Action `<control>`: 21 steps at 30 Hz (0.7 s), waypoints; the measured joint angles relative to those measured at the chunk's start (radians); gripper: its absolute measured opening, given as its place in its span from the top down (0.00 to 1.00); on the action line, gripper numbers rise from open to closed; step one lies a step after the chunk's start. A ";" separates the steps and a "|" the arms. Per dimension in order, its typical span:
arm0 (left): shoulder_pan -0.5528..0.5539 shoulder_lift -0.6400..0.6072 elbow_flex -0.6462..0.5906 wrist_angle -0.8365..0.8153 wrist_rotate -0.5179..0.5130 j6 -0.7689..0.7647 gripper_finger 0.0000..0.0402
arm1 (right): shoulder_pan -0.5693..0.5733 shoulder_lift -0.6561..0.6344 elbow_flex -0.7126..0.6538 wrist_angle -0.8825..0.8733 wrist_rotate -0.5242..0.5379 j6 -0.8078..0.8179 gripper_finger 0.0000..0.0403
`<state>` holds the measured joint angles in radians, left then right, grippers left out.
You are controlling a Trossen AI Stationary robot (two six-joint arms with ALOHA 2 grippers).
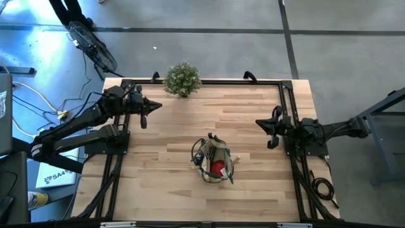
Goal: Pick & Place Garden tools in Gardening bag
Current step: Return to Home Position
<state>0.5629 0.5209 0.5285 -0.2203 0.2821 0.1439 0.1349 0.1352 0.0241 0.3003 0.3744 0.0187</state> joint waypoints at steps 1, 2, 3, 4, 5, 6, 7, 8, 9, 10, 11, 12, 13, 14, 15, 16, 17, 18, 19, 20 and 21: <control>0.000 0.000 0.000 0.000 0.000 -0.002 1.00 | -0.002 0.000 -0.011 0.007 0.000 0.007 0.99; 0.000 0.000 0.000 0.000 0.002 -0.004 1.00 | -0.004 0.000 -0.015 0.004 0.000 0.011 0.99; 0.000 0.000 0.000 0.000 0.008 -0.010 1.00 | -0.005 0.001 -0.015 0.011 -0.004 0.011 0.99; 0.000 0.000 0.000 0.000 0.018 -0.013 1.00 | -0.005 -0.001 -0.015 0.008 -0.007 0.013 0.99; 0.000 0.000 0.000 0.000 0.022 -0.015 1.00 | -0.005 0.000 -0.015 0.006 -0.007 0.014 0.99; 0.000 0.000 0.000 0.000 0.023 -0.015 1.00 | -0.005 0.000 -0.015 0.001 -0.008 0.013 0.99; 0.000 0.000 0.000 0.000 0.024 -0.015 1.00 | -0.005 0.000 -0.015 0.002 -0.008 0.011 0.99; 0.000 0.000 0.000 0.000 0.024 -0.016 1.00 | -0.005 0.000 -0.015 0.004 -0.008 0.008 0.99; 0.000 0.000 0.000 0.000 0.024 -0.016 1.00 | -0.005 0.000 -0.015 0.003 -0.008 0.006 0.99; 0.000 0.000 0.000 0.000 0.024 -0.016 1.00 | -0.005 0.000 -0.015 0.002 -0.008 0.006 0.99; 0.000 0.000 0.000 0.000 0.024 -0.016 1.00 | -0.005 0.000 -0.015 0.000 -0.008 0.006 0.99; 0.000 0.000 0.000 0.000 0.024 -0.016 1.00 | -0.005 0.000 -0.015 0.001 -0.008 0.006 0.99; 0.000 0.000 0.000 0.000 0.024 -0.016 1.00 | -0.005 0.000 -0.016 0.001 -0.007 0.002 0.99; 0.000 0.000 0.000 0.000 0.024 -0.017 1.00 | -0.005 0.000 -0.016 0.000 -0.007 -0.005 0.99; 0.000 0.000 0.000 0.000 0.024 -0.017 1.00 | -0.005 0.000 -0.016 0.000 -0.004 -0.014 0.99; 0.000 0.000 0.000 0.000 0.024 -0.018 1.00 | -0.005 0.000 -0.016 0.000 0.005 -0.020 0.99; 0.000 0.000 0.000 0.000 0.024 -0.018 1.00 | -0.005 0.000 -0.016 -0.002 0.016 -0.021 0.99; 0.000 0.000 0.000 -0.001 0.024 -0.018 1.00 | -0.005 0.000 -0.016 -0.010 0.021 -0.022 0.99; 0.000 0.000 0.000 -0.001 0.024 -0.018 1.00 | -0.005 0.000 -0.016 -0.019 0.021 -0.022 0.99; 0.000 0.000 0.000 -0.004 0.024 -0.020 1.00 | -0.005 0.000 -0.016 -0.029 0.021 -0.021 0.99; 0.000 0.000 0.000 -0.009 0.024 -0.022 1.00 | -0.005 -0.006 -0.016 -0.042 0.021 -0.021 0.99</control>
<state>0.5629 0.5209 0.5282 -0.2290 0.3058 0.1223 0.1303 0.1297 0.0082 0.2579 0.3951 -0.0018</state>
